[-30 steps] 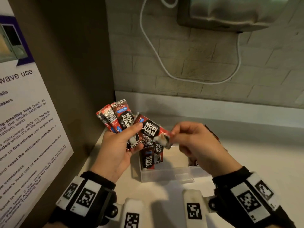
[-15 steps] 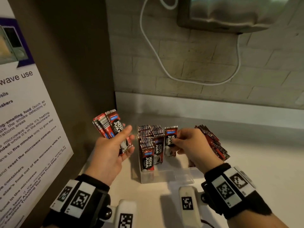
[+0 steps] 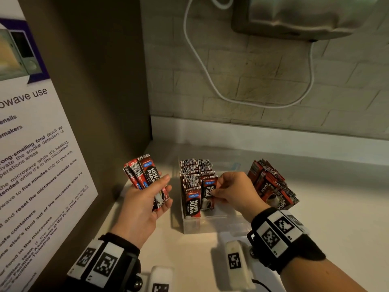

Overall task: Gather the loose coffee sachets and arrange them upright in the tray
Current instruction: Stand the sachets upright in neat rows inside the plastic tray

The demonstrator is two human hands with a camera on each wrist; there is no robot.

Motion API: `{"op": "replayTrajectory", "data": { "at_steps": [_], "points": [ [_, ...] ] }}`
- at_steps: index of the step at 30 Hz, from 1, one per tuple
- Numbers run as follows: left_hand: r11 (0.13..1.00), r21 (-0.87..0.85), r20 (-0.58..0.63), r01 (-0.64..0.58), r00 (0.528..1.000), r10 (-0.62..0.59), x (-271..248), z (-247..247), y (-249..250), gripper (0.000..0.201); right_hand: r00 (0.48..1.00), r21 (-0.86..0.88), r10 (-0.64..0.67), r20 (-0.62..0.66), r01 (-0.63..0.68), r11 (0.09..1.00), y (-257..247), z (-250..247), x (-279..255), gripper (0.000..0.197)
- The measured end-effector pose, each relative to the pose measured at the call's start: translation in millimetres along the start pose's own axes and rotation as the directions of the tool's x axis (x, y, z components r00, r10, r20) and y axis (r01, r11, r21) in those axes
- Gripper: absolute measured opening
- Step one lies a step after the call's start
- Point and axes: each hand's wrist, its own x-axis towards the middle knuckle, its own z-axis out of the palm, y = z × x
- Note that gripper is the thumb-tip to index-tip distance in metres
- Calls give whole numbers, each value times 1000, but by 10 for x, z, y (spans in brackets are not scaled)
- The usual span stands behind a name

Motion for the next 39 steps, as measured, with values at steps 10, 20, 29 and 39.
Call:
{"op": "replayTrajectory", "data": {
  "at_steps": [10, 20, 29, 39],
  "points": [
    [1000, -17, 32, 23, 999, -22, -39, 12, 24, 29, 999, -2, 31, 28, -31, 1000, -9, 22, -19, 18],
    [999, -46, 68, 3, 998, 0, -141, 55, 148, 17, 1000, -26, 31, 0, -31, 999, -5, -3, -52, 25],
    [995, 73, 172, -62, 984, 48, -211, 71, 178, 21, 976, 103, -111, -186, 132, 986, -227, -173, -189, 19],
    [971, 203, 339, -129, 939, 54, -377, 266, 86, 34, 971, 359, -210, 118, 155, 920, -677, -130, -445, 13]
  ]
}}
